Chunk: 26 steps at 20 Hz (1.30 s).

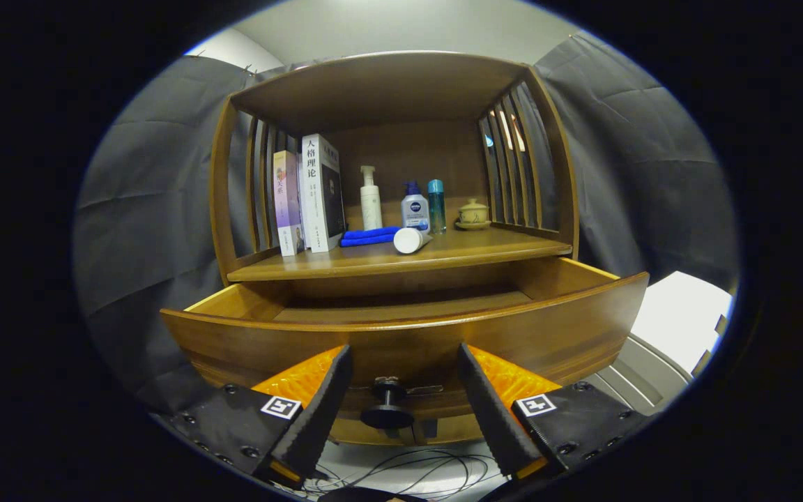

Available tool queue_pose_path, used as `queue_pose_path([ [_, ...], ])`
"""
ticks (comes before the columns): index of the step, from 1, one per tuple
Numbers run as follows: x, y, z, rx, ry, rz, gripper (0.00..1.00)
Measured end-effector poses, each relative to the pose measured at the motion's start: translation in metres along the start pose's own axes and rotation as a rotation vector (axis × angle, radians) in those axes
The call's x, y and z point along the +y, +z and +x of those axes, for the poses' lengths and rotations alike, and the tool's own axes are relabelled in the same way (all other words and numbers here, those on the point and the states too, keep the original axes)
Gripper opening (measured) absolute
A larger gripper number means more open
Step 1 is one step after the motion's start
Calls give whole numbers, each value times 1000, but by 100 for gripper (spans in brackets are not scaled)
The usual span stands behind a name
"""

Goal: Pull open the drawer, take out the items inside it, and place them on the countertop above the cabinet.

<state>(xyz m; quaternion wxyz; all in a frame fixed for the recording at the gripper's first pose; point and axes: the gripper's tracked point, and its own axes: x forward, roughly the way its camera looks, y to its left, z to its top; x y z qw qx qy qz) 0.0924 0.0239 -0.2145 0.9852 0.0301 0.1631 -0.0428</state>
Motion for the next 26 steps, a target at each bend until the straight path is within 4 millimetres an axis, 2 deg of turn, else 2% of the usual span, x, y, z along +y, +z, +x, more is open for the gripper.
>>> queue_pose_path([
  [3, -4, -2, 15, 15, -12, -34, 96],
  [10, -4, 10, 61, 29, -14, -13, 96],
  [11, 1, 9, 71, 32, -12, -8, 96],
  [15, 2, 13, 93, 46, -8, 18, 96],
  [23, 2, 20, 123, 74, -3, 25, 96],
  [26, 4, 18, 124, 107, 11, 52, 96],
])
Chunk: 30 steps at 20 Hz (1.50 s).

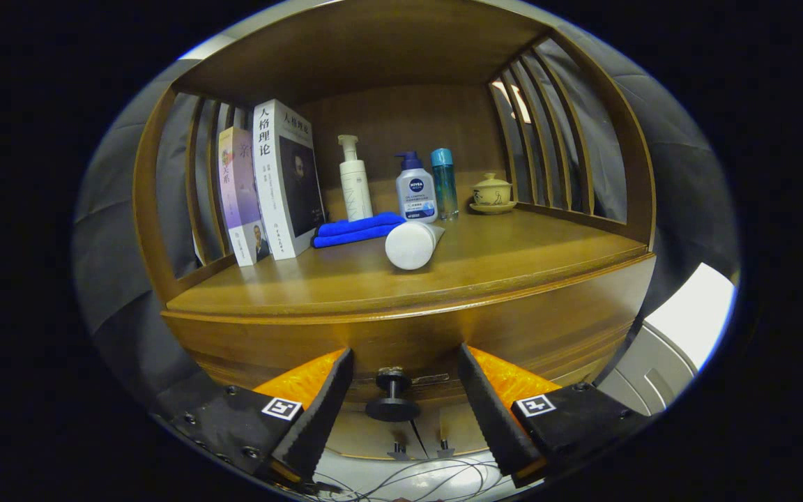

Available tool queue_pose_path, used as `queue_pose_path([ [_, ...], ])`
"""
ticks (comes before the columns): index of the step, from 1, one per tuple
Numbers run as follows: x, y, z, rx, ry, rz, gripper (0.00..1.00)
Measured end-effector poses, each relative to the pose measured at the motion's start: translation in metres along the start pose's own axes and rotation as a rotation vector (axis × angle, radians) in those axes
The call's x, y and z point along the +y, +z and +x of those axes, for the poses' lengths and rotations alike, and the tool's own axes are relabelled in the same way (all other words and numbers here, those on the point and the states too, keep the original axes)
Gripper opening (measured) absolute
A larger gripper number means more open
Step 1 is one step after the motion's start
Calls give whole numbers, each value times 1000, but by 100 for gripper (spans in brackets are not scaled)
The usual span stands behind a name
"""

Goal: Pull open the drawer, take out the items inside it, and place them on the countertop above the cabinet.

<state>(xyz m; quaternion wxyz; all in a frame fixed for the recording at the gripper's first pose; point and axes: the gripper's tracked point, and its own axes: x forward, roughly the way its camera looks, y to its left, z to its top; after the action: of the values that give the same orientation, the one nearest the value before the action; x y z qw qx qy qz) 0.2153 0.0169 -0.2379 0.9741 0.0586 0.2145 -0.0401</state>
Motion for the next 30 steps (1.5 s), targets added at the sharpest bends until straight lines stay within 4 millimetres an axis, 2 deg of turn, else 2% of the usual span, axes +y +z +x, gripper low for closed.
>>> queue_pose_path([
  [2, -6, -1, -7, 32, -10, 30, 98],
  [4, -8, 8, -29, 23, -3, 76, 99],
  [8, -31, 41, -96, -77, -57, -48, 98],
  [11, -31, 64, -151, -115, -42, -76, 98],
  [13, -39, 80, -186, -147, -65, -71, 98],
  [16, -23, 113, -232, -219, -20, -52, 98],
  [18, -23, 141, -261, -283, -38, -67, 98],
  [21, -12, 166, -291, -340, -49, -107, 98],
  [24, 1, 172, -316, -374, -38, -104, 98],
  [26, 11, 165, -330, -416, -18, -117, 98],
  [27, 14, 159, -334, -428, -16, -139, 98],
  [30, 26, 140, -326, -407, 1, -150, 98],
])
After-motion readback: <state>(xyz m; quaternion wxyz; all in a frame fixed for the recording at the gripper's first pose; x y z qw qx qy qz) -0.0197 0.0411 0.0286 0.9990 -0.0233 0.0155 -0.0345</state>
